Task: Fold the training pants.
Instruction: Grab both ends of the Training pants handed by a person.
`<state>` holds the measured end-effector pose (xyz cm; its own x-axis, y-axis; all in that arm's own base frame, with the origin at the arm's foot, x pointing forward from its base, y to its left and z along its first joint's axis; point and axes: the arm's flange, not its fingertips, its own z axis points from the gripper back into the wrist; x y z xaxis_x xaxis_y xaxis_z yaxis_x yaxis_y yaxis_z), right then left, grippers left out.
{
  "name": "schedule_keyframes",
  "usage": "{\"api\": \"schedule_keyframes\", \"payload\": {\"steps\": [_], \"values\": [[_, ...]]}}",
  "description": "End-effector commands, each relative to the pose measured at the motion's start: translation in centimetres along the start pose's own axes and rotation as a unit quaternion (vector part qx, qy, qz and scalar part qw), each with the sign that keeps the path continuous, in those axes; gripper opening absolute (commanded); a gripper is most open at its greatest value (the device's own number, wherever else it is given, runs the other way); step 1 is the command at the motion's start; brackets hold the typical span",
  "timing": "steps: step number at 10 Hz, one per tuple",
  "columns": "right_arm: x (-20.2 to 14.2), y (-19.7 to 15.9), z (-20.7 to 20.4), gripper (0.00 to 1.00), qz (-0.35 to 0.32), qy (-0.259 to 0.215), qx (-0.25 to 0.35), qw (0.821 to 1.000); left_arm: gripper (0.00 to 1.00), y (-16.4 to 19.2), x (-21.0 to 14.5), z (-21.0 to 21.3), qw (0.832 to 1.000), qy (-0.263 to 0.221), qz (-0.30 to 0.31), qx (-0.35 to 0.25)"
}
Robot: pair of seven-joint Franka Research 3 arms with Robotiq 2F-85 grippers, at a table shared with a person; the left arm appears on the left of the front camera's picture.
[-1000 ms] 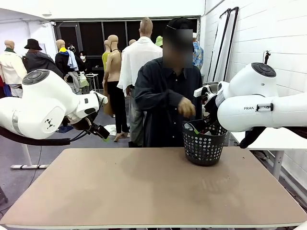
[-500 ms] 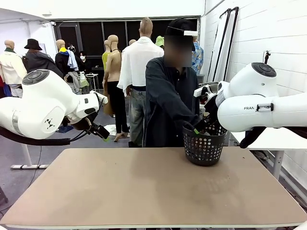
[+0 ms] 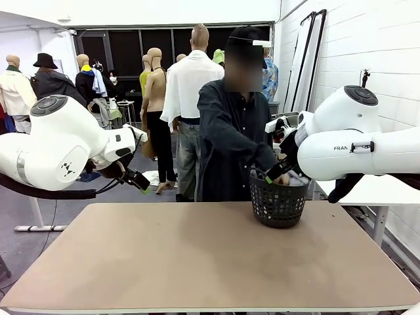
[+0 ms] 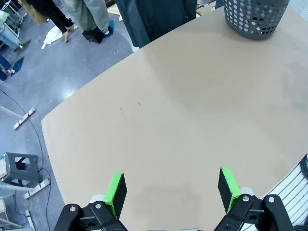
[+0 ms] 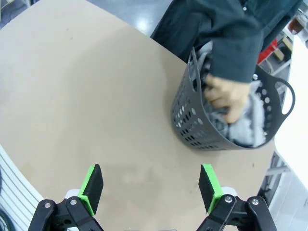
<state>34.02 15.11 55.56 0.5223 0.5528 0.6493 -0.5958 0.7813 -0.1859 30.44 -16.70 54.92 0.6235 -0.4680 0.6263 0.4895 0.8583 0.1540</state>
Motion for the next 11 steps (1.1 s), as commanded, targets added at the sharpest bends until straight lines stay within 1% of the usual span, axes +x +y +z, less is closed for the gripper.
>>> {"api": "schedule_keyframes", "payload": {"steps": [1,11], "values": [[0.01,0.03,0.01,1.00,0.000,0.000,0.001,1.000,1.00,0.10,-0.01,0.00,1.000,0.000,-0.004,-0.001],[0.01,0.03,0.01,1.00,0.000,0.000,0.001,1.000,1.00,0.10,-0.01,0.00,1.000,0.000,-0.004,-0.001]]}}
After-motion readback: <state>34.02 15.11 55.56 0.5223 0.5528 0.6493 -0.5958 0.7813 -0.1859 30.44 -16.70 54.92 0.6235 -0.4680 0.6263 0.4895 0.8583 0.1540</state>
